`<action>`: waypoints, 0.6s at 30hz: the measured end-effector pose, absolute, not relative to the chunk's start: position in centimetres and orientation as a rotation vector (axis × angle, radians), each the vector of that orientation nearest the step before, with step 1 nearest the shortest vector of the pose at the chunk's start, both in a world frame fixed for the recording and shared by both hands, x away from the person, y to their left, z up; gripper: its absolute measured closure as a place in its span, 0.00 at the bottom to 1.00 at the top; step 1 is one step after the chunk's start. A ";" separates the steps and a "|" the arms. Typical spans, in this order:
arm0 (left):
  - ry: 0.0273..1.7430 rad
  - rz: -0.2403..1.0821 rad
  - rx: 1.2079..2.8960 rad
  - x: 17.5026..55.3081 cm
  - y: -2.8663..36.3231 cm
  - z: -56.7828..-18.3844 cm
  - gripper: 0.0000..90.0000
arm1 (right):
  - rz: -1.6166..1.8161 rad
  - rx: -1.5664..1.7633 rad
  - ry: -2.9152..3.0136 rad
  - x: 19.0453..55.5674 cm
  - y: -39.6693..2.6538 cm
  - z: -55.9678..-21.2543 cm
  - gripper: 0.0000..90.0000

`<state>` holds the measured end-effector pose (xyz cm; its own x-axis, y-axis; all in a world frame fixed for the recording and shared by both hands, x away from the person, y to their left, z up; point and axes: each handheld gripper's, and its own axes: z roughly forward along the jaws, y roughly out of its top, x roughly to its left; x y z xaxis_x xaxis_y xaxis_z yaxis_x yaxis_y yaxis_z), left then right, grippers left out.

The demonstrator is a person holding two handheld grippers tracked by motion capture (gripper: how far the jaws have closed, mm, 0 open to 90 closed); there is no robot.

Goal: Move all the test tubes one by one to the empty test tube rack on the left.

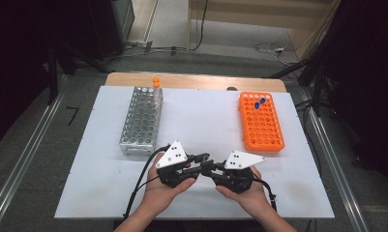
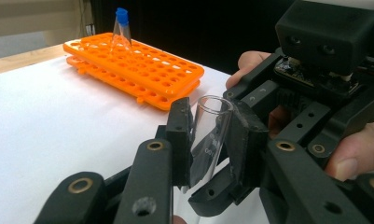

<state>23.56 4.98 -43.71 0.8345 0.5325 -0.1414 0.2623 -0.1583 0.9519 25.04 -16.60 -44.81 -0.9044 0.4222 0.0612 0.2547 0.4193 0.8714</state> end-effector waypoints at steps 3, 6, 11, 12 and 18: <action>0.615 0.296 1.756 23.5 5.0 -43.7 0.84 | 1.493 0.602 2.504 25.1 -16.6 -44.8 0.82; 0.617 0.305 1.754 23.5 5.0 -43.7 0.85 | 1.494 0.609 2.509 25.1 -16.7 -44.8 0.82; 0.621 0.304 1.752 23.5 5.0 -43.7 0.85 | 1.495 0.612 2.512 25.2 -16.7 -44.9 0.81; 0.621 0.302 1.748 23.6 5.1 -43.6 0.85 | 1.490 0.613 2.510 25.2 -16.8 -44.9 0.78; 0.642 0.306 1.719 23.9 6.1 -43.1 0.85 | 1.527 0.630 2.480 25.4 -17.9 -44.6 0.50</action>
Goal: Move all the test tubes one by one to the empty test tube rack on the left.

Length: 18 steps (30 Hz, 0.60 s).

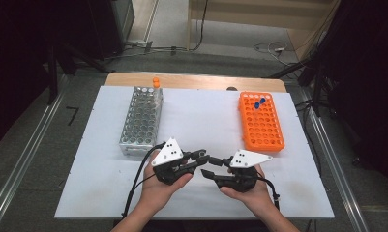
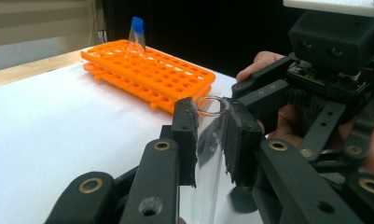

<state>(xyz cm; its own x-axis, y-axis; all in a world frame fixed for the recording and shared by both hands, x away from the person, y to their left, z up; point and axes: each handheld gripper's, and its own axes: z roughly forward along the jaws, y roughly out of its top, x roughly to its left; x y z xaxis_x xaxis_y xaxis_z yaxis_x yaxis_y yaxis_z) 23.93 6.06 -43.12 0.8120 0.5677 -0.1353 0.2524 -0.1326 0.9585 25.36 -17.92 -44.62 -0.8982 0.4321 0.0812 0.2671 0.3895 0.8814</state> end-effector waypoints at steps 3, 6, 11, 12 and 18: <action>0.655 0.317 1.711 24.2 6.7 -42.9 0.85 | 1.539 0.660 2.445 25.5 -18.9 -44.4 0.30; 0.671 0.330 1.701 24.5 7.4 -42.8 0.85 | 1.541 0.674 2.425 25.6 -19.8 -44.2 0.15; 0.703 0.338 1.678 25.1 8.5 -42.6 0.85 | 1.560 0.693 2.422 25.9 -21.8 -44.2 0.00; 0.707 0.343 1.676 25.2 8.7 -42.5 0.85 | 1.571 0.698 2.423 26.0 -22.2 -44.2 0.00; 0.742 0.378 1.658 25.9 10.1 -42.0 0.85 | 1.549 0.756 2.381 26.2 -24.6 -44.2 0.00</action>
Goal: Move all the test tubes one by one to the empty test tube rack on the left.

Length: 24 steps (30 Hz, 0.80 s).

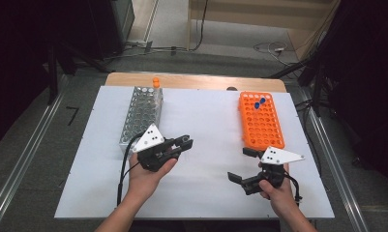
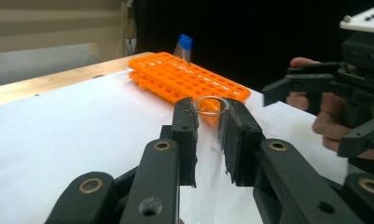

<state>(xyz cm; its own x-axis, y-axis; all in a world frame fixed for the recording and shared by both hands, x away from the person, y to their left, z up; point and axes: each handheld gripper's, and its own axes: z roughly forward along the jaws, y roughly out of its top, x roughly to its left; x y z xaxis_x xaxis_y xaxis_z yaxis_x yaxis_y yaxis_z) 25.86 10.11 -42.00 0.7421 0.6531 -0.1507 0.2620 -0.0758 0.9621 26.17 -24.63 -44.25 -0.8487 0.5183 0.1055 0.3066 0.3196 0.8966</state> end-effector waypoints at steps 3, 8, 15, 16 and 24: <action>0.757 0.399 1.648 26.3 10.9 -41.6 0.85 | 1.541 0.783 2.361 26.1 -25.9 -44.4 0.00; 0.793 0.443 1.624 27.3 12.5 -41.0 0.85 | 1.538 0.827 2.329 26.1 -27.9 -44.4 0.00; 0.845 0.506 1.601 29.1 14.5 -40.3 0.85 | 1.529 0.867 2.299 25.8 -30.6 -44.9 0.00; 0.851 0.511 1.604 29.4 14.8 -40.3 0.85 | 1.531 0.868 2.296 25.8 -30.9 -45.0 0.00; 0.926 0.555 1.573 32.1 16.4 -40.0 0.85 | 1.498 0.898 2.271 26.2 -32.6 -45.6 0.00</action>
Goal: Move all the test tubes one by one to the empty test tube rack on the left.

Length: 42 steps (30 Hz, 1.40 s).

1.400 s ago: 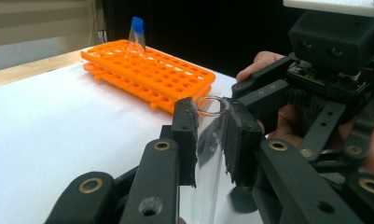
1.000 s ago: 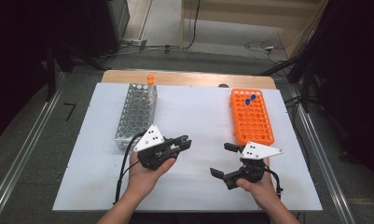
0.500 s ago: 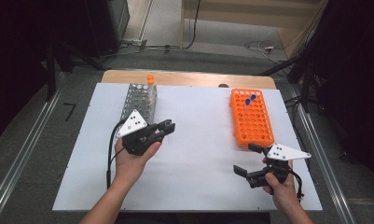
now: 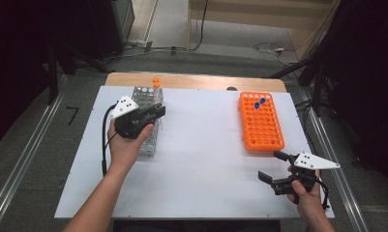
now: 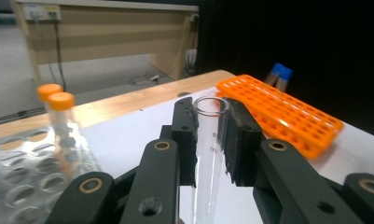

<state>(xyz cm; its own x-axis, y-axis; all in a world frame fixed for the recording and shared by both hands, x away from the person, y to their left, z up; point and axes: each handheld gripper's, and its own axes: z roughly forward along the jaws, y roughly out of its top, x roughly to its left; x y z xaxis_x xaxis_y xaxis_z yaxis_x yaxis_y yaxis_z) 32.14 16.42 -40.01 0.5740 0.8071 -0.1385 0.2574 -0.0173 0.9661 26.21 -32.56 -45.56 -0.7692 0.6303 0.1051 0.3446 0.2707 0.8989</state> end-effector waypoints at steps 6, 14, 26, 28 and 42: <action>0.975 0.602 1.556 34.4 17.3 -40.0 0.85 | 1.478 0.922 2.280 26.6 -32.8 -46.2 0.00; 1.036 0.653 1.507 37.0 17.9 -40.3 0.85 | 1.473 0.937 2.286 26.7 -32.9 -46.4 0.00; 1.135 0.692 1.458 40.0 18.6 -41.3 0.85 | 1.472 0.947 2.288 26.8 -33.0 -46.6 0.00; 1.144 0.688 1.452 40.2 18.6 -41.4 0.85 | 1.472 0.946 2.290 26.8 -33.0 -46.6 0.00; 1.215 0.690 1.533 41.1 18.0 -42.8 0.85 | 1.471 0.952 2.287 26.9 -33.1 -46.6 0.00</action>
